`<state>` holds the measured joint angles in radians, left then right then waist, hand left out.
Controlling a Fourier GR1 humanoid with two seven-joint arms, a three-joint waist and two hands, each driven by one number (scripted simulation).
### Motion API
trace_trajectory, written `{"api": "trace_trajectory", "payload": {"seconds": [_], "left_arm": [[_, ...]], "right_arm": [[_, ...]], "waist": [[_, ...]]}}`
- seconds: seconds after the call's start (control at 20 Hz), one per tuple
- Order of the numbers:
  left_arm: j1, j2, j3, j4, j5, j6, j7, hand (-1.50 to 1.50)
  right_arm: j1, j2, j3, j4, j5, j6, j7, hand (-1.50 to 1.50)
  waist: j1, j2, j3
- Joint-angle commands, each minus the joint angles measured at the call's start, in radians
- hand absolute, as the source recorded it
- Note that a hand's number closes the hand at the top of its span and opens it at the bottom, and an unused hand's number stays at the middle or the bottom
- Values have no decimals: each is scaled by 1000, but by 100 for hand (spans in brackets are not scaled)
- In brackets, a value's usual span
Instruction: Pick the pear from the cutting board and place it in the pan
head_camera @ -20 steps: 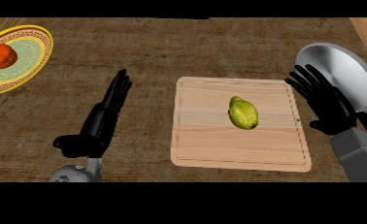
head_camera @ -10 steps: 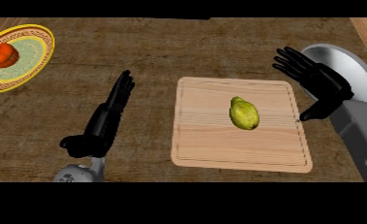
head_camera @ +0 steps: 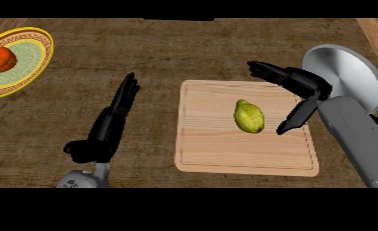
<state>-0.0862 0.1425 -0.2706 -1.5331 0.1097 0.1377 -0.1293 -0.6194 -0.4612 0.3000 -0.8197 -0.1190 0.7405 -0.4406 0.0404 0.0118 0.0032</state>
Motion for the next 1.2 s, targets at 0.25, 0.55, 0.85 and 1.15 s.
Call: {"api": "trace_trajectory", "payload": {"seconds": [0.25, 0.55, 0.85, 1.15], "left_arm": [[19, 8, 32, -7, 5, -21, 5, 0], [37, 20, 46, -25, 12, -44, -7, 0], [73, -19, 1, -31, -34, -19, -31, 0], [-34, -17, 60, -7, -27, -6, 53, 0]], "right_arm": [[-34, 46, 108, 117, 191, 26, -253, -150], [-43, 84, 142, 221, 228, -22, -316, -150], [-91, 99, 122, 313, 207, -17, -331, -150], [-93, 171, 152, 326, 236, -65, -326, -150]], "waist": [[-20, -6, -2], [-14, -4, -2], [-4, -1, -1], [-20, -4, -2]]}}
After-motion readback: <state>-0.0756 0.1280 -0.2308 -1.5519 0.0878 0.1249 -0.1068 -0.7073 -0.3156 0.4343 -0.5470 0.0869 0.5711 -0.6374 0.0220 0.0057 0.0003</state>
